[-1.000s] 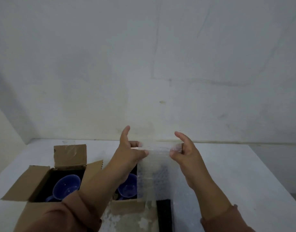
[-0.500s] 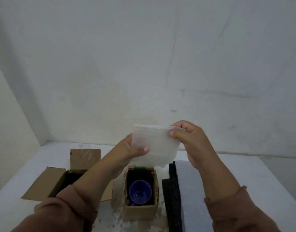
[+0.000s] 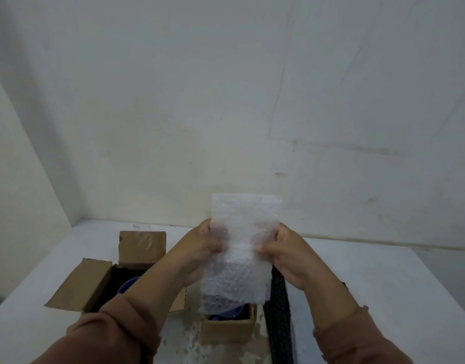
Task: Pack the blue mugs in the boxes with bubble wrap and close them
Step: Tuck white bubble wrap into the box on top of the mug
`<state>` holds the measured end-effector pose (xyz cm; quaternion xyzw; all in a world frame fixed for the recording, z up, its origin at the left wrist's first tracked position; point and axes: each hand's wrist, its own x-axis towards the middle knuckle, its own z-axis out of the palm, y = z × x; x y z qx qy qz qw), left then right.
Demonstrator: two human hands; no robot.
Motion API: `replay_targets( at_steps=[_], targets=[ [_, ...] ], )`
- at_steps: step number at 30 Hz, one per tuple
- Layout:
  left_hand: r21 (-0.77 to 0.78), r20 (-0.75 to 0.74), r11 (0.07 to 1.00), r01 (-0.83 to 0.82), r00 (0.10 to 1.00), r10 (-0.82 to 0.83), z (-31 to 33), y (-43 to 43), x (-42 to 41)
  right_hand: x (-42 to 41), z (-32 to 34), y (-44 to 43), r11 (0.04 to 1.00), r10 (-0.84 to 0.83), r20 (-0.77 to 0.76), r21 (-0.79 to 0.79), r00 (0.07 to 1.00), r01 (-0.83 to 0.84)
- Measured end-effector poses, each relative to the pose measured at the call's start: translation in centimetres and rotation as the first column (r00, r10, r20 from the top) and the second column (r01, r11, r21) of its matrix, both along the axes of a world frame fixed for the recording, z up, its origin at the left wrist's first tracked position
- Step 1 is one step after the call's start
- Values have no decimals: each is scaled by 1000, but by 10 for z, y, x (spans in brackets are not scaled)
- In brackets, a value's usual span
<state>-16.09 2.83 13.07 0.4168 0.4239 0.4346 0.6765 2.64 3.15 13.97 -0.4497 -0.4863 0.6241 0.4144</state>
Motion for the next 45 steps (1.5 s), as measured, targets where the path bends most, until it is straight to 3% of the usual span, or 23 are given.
replay_targets(
  at_steps=[3, 7, 10, 12, 14, 15, 17, 19, 23, 27, 29, 32, 35, 37, 40, 42, 45],
  targets=[
    [-88, 57, 995, -57, 996, 62, -8, 4, -8, 8, -3, -2, 999, -3, 133, 38, 991, -2],
    [-307, 146, 951, -41, 985, 90, -19, 3, -15, 11, -13, 2, 977, -95, 155, 204, 983, 62],
    [-423, 89, 900, 106, 993, -75, -28, 0, -16, 12, -25, 1, 907, -144, 381, 421, 913, -32],
    [-412, 33, 903, 123, 992, -120, -31, -3, -15, 15, -29, 2, 881, -150, 559, 450, 815, -147],
    [-368, -61, 928, 59, 994, -87, -34, 1, -15, 19, -26, 1, 912, 3, 623, 319, 782, -258],
    [-345, -101, 938, 47, 991, -87, -34, 3, -15, 20, -20, 0, 935, 104, 553, 230, 827, -271],
    [-301, -164, 952, 61, 980, -115, -33, 5, -14, 21, -10, -3, 979, 183, 255, 44, 950, -200],
    [-268, -235, 958, 98, 958, -164, -33, 4, -11, 20, -11, -3, 979, 189, 103, -100, 977, -179],
    [-260, -289, 947, 189, 920, -263, -38, 5, -7, 8, -33, -4, 952, 307, 415, -117, 856, -285],
    [-375, -189, 926, -41, 981, -33, -49, 4, -6, 1, -62, 2, 986, 158, 416, -123, 895, -116],
    [-383, -229, 918, -100, 973, 10, -58, 1, -5, -4, -76, 4, 991, 87, 436, -127, 896, -35],
    [-179, -543, 966, -187, 837, 61, -71, 0, -1, -15, -90, 6, 997, 25, 561, -75, 827, 21],
    [54, -708, 991, -125, 695, 126, -82, -1, 5, -26, -104, 7, 999, -20, 746, 43, 665, -18],
    [222, -799, 975, -26, 568, 197, -92, -2, 9, -31, -112, 7, 994, -47, 835, 93, 548, -58],
    [426, -892, 867, 258, 278, 356, -110, -6, 9, -33, -116, 4, 987, -97, 909, 142, 405, -81],
    [452, -891, 804, 387, 150, 429, -115, -9, 7, -31, -116, 2, 979, -128, 932, 174, 339, -109],
    [266, -950, 812, 519, 1, 311, -110, -15, 7, -31, -116, -1, 942, -187, 960, 236, 209, -238]
  ],
)
